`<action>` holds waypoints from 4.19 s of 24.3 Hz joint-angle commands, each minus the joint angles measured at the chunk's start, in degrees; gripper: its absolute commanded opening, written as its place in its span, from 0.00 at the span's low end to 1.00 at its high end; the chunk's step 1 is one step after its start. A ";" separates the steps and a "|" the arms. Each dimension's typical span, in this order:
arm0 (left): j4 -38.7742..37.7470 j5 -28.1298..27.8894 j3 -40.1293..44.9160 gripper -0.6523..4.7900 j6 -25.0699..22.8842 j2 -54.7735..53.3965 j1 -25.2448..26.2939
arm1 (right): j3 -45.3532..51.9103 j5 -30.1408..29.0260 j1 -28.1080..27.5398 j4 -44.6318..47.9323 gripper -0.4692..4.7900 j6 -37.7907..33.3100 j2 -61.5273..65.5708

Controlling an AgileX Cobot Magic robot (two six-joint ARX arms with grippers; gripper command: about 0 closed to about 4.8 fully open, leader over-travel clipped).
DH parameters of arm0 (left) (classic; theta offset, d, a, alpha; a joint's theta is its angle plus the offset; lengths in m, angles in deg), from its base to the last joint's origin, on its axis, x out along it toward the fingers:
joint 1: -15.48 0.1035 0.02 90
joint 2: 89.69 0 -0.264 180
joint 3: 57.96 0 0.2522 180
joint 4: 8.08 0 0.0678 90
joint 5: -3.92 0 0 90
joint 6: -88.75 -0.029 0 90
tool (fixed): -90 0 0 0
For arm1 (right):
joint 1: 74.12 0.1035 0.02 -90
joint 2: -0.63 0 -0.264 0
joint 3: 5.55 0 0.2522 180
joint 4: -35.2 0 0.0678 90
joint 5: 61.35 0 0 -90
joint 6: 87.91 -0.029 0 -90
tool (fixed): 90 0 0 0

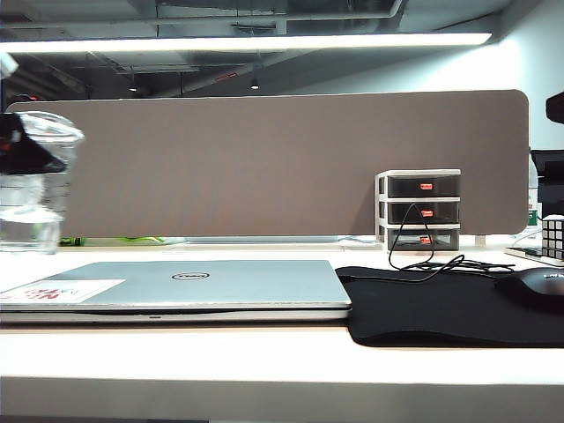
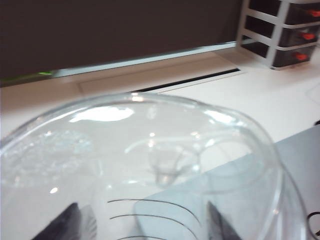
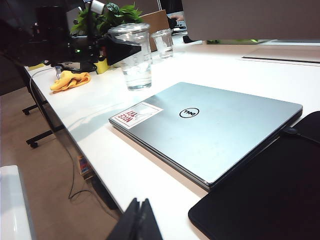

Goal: Pick up the coffee cup and place it on the left side of the laptop.

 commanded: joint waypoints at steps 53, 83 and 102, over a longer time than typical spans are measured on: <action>37.33 -7.13 19.17 1.00 6.73 -8.48 6.12 | 0.37 -0.57 0.04 0.44 0.09 -0.20 -0.07; 37.73 -9.14 25.11 1.00 7.74 -13.92 7.08 | 0.37 -0.57 0.04 0.63 0.09 0.02 -0.07; 41.64 -7.23 33.44 0.11 14.21 10.03 7.04 | 0.37 1.22 0.02 0.61 0.09 0.02 -0.09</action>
